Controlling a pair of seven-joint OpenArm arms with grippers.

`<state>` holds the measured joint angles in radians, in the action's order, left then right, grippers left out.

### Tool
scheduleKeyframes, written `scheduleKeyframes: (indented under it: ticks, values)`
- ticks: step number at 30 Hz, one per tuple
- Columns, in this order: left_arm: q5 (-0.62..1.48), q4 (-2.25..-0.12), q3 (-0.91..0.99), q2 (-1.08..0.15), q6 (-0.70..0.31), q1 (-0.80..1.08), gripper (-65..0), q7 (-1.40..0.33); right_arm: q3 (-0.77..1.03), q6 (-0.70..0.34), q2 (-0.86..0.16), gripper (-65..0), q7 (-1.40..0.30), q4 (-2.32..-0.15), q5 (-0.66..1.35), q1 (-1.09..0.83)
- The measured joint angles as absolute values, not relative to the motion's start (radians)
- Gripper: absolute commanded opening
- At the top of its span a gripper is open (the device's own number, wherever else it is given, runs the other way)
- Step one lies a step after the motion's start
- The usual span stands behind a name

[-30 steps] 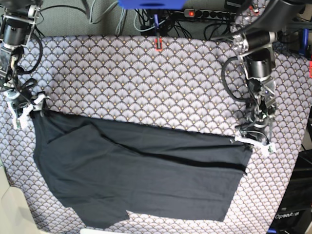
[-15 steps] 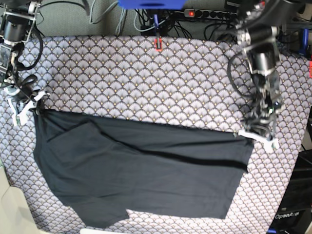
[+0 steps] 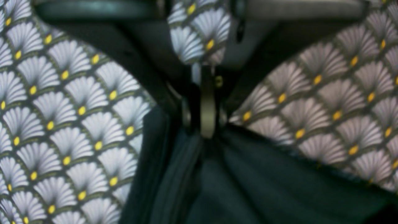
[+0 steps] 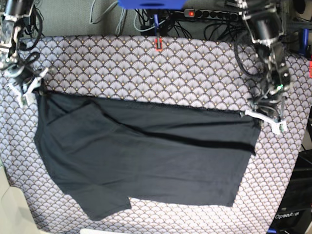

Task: Fold the T-shirt properly
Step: 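Raise both grippers and move them back toward the collar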

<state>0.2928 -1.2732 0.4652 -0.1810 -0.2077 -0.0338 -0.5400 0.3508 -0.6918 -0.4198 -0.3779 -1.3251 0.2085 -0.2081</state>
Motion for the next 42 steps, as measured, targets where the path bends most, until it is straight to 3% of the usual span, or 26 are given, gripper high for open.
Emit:
scheduleKeyframes:
  ticks: [6, 10, 23, 42]
  values:
    - [0.310, -1.465, 0.554, -0.170, -0.213, 0.129, -65.0, -0.588, 0.353, -0.693, -0.423, -65.0, -0.303, -1.335, 0.220, -0.283]
    - [0.311, -1.501, 0.585, -0.168, -0.218, 0.209, -65.0, -0.588, 0.385, -0.699, -0.403, -65.0, -0.180, -1.336, 0.242, -0.385]
    - [0.319, -1.621, 0.601, -0.127, -0.228, 0.402, -65.0, -0.587, 0.599, -0.725, -0.291, -65.0, -0.048, -1.334, 0.220, -0.543]
    - [0.323, -1.619, 0.678, -0.086, -0.239, 0.434, -63.2, -0.592, 0.601, -0.718, -0.279, -65.0, -0.004, -1.331, 0.221, -0.579]
